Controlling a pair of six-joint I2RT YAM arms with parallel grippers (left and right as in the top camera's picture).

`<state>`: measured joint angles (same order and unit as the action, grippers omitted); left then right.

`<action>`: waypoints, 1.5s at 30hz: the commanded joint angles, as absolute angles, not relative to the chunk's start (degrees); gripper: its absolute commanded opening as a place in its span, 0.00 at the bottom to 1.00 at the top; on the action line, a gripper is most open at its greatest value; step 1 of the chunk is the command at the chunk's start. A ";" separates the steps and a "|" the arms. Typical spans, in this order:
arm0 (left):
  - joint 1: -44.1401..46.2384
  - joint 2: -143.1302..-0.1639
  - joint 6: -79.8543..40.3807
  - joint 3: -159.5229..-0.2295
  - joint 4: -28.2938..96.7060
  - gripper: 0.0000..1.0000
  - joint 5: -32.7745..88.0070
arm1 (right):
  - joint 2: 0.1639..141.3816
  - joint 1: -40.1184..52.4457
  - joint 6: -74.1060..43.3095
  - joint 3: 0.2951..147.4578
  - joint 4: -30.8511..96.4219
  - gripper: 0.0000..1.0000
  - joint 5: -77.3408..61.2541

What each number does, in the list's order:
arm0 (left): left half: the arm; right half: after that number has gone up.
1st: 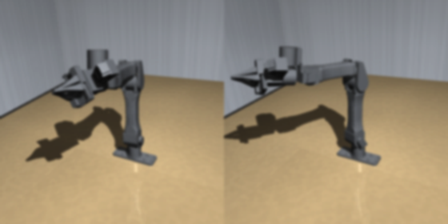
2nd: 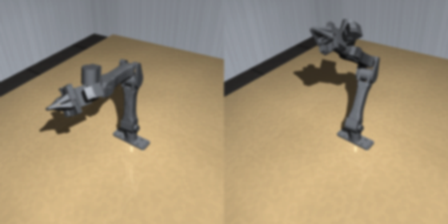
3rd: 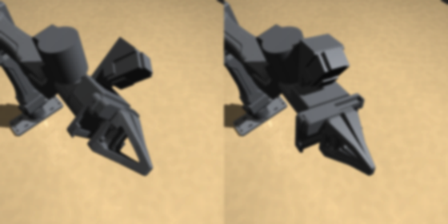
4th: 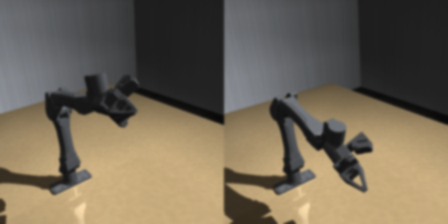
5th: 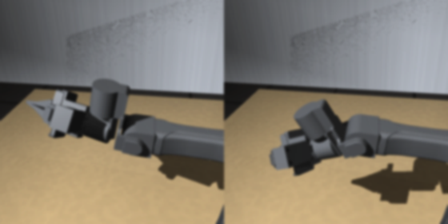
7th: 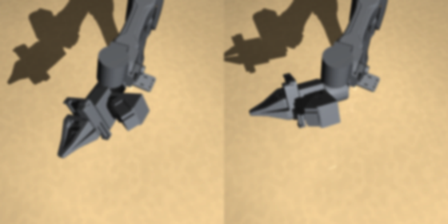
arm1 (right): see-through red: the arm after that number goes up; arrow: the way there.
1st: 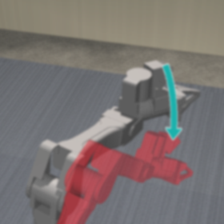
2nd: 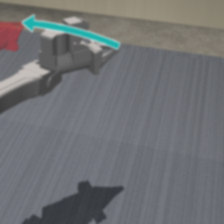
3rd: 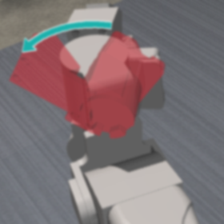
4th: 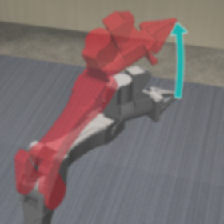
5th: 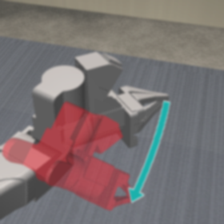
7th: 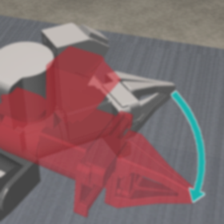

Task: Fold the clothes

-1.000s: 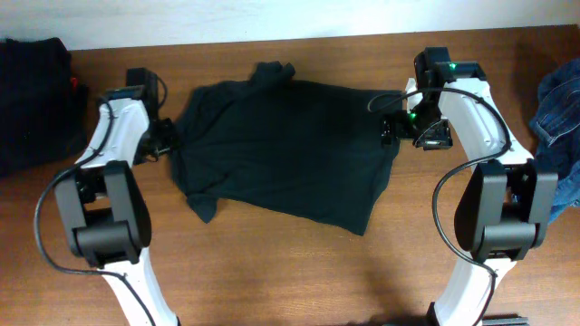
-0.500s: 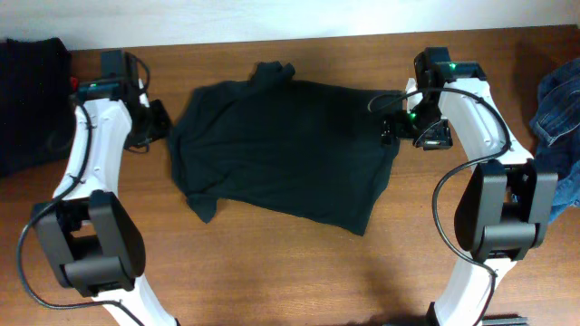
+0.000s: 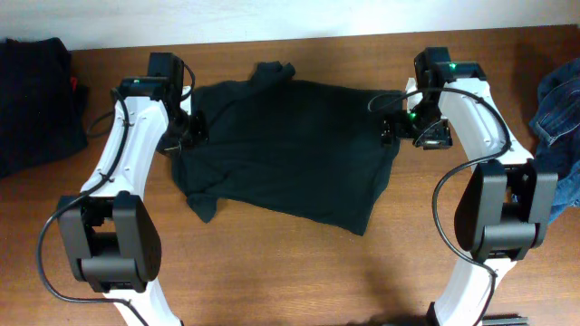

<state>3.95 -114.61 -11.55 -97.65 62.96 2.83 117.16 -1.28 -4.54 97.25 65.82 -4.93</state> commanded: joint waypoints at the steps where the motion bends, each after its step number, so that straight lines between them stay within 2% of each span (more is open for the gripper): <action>1: 3.36 -113.49 -10.61 -97.32 62.96 0.00 2.72 | 116.84 -1.17 -4.93 96.97 62.87 0.99 -6.59; 3: 2.98 -113.49 -10.61 -97.32 62.76 0.00 1.30 | 116.84 -1.15 -4.93 96.97 63.24 0.99 -11.03; 4: 2.79 -113.49 -10.61 -97.32 62.61 0.00 0.16 | 116.84 -1.06 -4.91 96.97 63.59 0.89 -13.61; 5: 2.50 -113.49 -10.61 -97.32 62.43 0.00 -0.95 | 116.84 -0.93 -4.91 96.97 64.49 0.61 -16.19; 6: 2.24 -113.49 -10.61 -97.32 62.28 0.03 -2.39 | 116.84 -0.67 -4.89 96.97 65.80 0.42 -18.20; 9: 1.52 -113.49 -10.61 -97.32 61.84 0.33 -5.08 | 116.84 0.99 -4.69 96.95 70.11 0.06 -18.79; 10: 1.30 -113.49 -10.61 -97.32 61.73 0.42 -5.48 | 116.84 1.78 -4.71 96.95 71.57 0.04 -18.13; 12: 1.04 -113.49 -10.61 -97.32 61.69 0.54 -5.65 | 116.84 3.73 -4.69 96.86 74.48 0.04 -16.69; 13: 1.04 -113.49 -10.61 -97.32 61.71 0.66 -5.65 | 116.84 4.80 -4.69 96.51 75.26 0.04 -16.51; 14: 0.99 -113.49 -10.61 -97.32 61.71 0.99 -5.65 | 116.84 5.93 -4.71 96.01 75.50 0.04 -16.36; 18: 0.99 -113.49 -10.61 -97.32 61.73 0.99 -5.63 | 116.84 10.37 -5.50 91.94 73.32 0.04 -15.84; 22: 0.99 -113.49 -10.61 -97.32 61.73 1.00 -5.63 | 116.84 11.84 -12.01 88.03 63.72 0.04 -13.80; 34: 0.99 -113.49 -10.61 -97.32 61.73 0.99 -5.63 | 116.84 11.11 -14.09 90.41 47.07 0.04 -11.62; 40: 0.99 -113.49 -10.61 -97.32 61.73 0.99 -5.63 | 116.84 8.78 -18.13 91.98 36.97 0.04 -3.77; 45: 0.99 -113.49 -10.61 -97.32 61.73 0.99 -5.63 | 118.06 6.28 -18.39 92.18 31.38 0.04 -3.55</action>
<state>1.08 -114.61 -10.92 -97.65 61.69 -4.97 117.30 7.60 -17.10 90.98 32.45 -6.02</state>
